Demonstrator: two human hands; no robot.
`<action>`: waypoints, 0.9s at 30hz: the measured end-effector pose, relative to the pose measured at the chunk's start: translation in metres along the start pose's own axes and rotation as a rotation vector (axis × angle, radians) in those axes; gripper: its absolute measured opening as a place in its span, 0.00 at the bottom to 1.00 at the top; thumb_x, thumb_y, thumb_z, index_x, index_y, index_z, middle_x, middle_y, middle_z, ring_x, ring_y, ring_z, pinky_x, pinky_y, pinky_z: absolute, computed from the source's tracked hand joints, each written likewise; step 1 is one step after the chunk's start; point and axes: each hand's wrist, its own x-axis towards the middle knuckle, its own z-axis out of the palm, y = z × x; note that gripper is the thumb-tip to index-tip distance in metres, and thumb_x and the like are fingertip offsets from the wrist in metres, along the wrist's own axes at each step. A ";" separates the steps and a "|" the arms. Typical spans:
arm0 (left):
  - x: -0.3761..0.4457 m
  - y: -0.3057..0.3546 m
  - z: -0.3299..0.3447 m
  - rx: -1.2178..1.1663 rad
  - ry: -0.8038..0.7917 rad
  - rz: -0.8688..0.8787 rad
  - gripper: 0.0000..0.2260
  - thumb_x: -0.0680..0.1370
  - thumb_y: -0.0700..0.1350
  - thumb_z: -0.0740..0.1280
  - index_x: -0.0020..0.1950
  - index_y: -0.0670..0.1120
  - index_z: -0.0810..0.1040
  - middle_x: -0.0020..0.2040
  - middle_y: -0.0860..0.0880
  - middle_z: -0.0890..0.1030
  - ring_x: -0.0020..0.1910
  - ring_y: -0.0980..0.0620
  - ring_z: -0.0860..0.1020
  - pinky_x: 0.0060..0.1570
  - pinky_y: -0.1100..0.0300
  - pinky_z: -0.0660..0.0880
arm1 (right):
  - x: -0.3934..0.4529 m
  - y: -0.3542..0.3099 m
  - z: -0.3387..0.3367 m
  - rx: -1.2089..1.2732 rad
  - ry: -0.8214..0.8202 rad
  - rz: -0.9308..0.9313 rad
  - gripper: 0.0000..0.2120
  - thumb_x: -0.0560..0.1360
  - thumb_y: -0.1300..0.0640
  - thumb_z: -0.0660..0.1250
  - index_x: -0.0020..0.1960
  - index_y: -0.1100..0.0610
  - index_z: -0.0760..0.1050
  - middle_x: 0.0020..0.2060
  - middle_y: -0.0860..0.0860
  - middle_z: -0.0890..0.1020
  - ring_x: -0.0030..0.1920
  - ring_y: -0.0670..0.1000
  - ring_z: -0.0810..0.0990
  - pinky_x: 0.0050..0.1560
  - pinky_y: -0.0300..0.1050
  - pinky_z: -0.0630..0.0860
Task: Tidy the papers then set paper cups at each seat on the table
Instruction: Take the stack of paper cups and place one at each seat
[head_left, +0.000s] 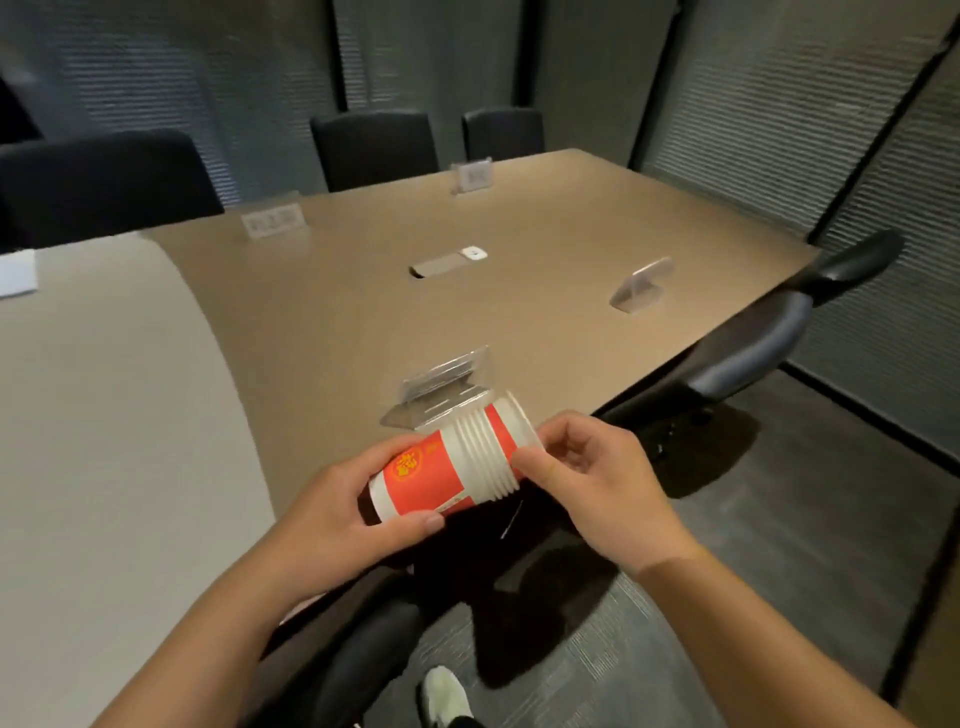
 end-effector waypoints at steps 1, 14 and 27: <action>0.003 -0.010 -0.006 0.002 0.038 -0.035 0.29 0.64 0.59 0.77 0.64 0.64 0.74 0.56 0.62 0.81 0.53 0.58 0.81 0.51 0.63 0.80 | 0.019 0.002 0.006 -0.010 -0.042 -0.025 0.03 0.72 0.58 0.73 0.41 0.53 0.80 0.37 0.45 0.83 0.36 0.39 0.79 0.39 0.33 0.75; 0.017 -0.108 -0.084 -0.016 0.484 -0.437 0.26 0.69 0.47 0.79 0.61 0.62 0.72 0.54 0.63 0.78 0.52 0.65 0.77 0.42 0.64 0.80 | 0.221 0.053 0.119 -0.527 -0.400 -0.399 0.03 0.75 0.58 0.70 0.43 0.56 0.82 0.37 0.51 0.83 0.39 0.51 0.78 0.42 0.48 0.75; -0.045 -0.113 -0.075 -0.093 0.736 -0.678 0.26 0.69 0.45 0.78 0.62 0.60 0.72 0.55 0.61 0.78 0.53 0.63 0.78 0.47 0.66 0.80 | 0.236 0.111 0.253 -1.104 -0.786 -0.803 0.12 0.78 0.54 0.61 0.56 0.50 0.81 0.54 0.51 0.82 0.56 0.55 0.78 0.59 0.49 0.70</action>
